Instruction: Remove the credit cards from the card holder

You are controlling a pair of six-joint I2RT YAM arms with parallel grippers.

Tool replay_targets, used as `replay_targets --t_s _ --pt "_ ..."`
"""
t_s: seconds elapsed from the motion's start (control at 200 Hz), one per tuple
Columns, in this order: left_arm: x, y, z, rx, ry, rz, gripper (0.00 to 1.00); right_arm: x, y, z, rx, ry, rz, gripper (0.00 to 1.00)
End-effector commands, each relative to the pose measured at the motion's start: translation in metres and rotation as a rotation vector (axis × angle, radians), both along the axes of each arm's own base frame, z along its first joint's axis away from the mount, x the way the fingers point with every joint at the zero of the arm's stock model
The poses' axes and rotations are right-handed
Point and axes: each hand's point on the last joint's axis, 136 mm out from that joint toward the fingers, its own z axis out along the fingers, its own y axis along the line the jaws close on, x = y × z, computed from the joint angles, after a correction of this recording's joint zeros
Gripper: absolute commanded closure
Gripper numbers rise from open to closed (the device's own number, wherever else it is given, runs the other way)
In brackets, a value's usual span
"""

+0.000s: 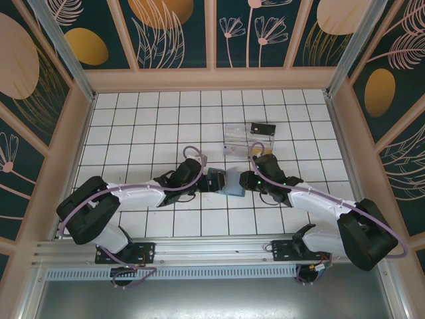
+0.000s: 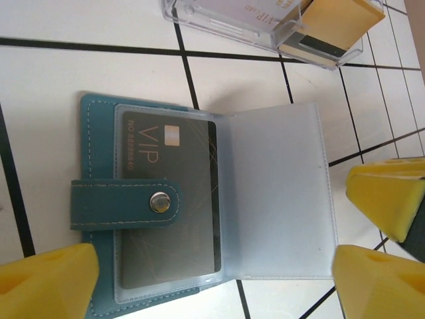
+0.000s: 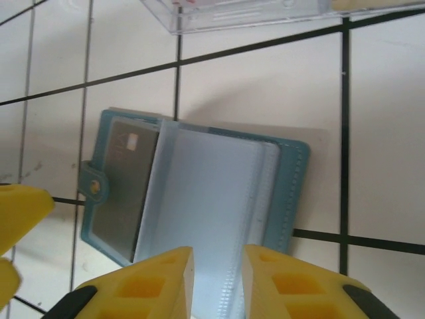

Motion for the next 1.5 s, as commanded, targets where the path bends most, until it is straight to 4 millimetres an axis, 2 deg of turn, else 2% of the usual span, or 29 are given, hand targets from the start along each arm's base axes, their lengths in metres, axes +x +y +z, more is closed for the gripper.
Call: replay_targets --t_s 0.0,0.105,0.17,0.39,0.43,0.545,0.736,0.751,0.941,1.056,1.171,1.366,1.376,1.401,1.491 --pt "0.001 0.01 -0.004 0.035 -0.016 0.018 0.24 0.011 0.028 0.032 0.104 -0.045 0.035 0.74" --pt "0.001 0.008 -0.005 0.025 -0.019 0.011 0.45 0.014 0.045 0.044 0.134 -0.043 0.062 0.76" --pt "0.0 0.001 -0.001 -0.007 -0.027 -0.016 0.54 0.016 0.052 0.046 0.134 -0.037 0.067 0.76" --pt "-0.005 -0.019 -0.007 -0.097 0.004 -0.081 0.63 0.031 0.063 0.047 0.121 -0.021 0.055 0.78" --pt "-0.007 -0.025 -0.009 -0.115 0.019 -0.1 0.68 0.034 0.062 0.048 0.114 -0.027 0.046 0.78" --pt "-0.008 -0.037 -0.011 -0.159 0.041 -0.132 0.69 0.037 0.056 0.055 0.106 -0.052 0.01 0.78" --pt "-0.012 -0.056 0.001 -0.195 0.031 -0.178 0.67 0.035 0.033 0.06 0.107 -0.077 -0.052 0.78" --pt "-0.014 -0.057 -0.008 -0.182 0.048 -0.182 0.67 0.035 0.031 0.059 0.106 -0.075 -0.057 0.78" --pt "-0.022 -0.081 -0.027 -0.136 0.097 -0.222 0.67 0.029 0.019 0.055 0.116 -0.07 -0.077 0.77" --pt "-0.023 -0.079 -0.046 -0.084 0.143 -0.203 0.67 0.027 0.016 0.054 0.12 -0.07 -0.078 0.77" --pt "-0.024 -0.073 -0.052 -0.056 0.155 -0.184 0.67 0.026 0.015 0.052 0.118 -0.07 -0.074 0.77" --pt "-0.015 -0.06 -0.012 -0.071 0.053 -0.135 0.68 0.025 0.019 0.048 0.131 -0.055 -0.06 0.77" --pt "-0.014 -0.06 -0.002 -0.083 0.034 -0.134 0.68 0.025 0.02 0.048 0.132 -0.054 -0.058 0.77" --pt "-0.013 -0.058 0.005 -0.085 0.012 -0.127 0.68 0.025 0.021 0.047 0.135 -0.05 -0.055 0.77" --pt "-0.007 -0.043 0.017 -0.049 -0.031 -0.086 0.68 0.026 0.028 0.045 0.153 -0.031 -0.038 0.77"
